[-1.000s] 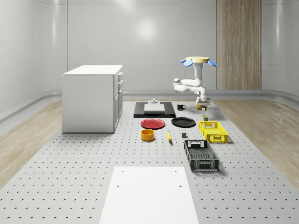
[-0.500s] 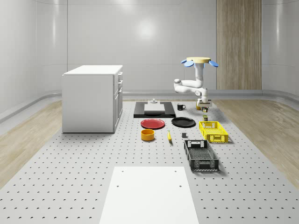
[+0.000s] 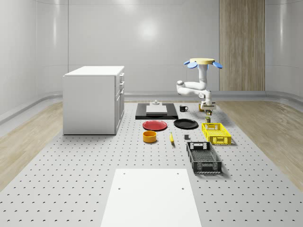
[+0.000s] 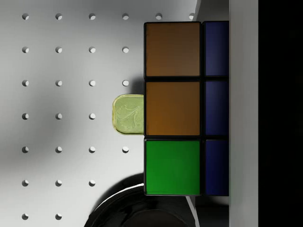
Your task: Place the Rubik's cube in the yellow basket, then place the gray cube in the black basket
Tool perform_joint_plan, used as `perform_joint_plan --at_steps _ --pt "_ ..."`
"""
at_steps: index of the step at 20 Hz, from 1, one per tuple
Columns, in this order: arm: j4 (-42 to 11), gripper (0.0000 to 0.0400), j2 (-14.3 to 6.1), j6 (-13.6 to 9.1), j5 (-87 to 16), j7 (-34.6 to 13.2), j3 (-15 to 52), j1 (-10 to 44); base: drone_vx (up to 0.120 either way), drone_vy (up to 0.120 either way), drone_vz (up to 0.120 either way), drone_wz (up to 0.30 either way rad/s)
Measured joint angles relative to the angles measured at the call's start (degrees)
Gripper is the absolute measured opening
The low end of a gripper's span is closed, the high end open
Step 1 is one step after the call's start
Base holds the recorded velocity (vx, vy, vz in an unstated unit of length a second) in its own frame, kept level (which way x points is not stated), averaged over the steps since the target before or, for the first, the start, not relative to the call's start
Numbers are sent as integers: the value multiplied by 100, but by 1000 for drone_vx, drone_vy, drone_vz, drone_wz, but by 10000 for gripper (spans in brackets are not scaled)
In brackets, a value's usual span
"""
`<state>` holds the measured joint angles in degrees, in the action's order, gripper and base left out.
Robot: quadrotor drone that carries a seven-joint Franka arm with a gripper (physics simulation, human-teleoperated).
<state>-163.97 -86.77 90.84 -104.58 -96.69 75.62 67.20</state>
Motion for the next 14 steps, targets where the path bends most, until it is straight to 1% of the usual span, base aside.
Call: perform_joint_plan --at_steps 14 --pt "3 325 -54 51 22 -11 8 15 120 0 0 0"
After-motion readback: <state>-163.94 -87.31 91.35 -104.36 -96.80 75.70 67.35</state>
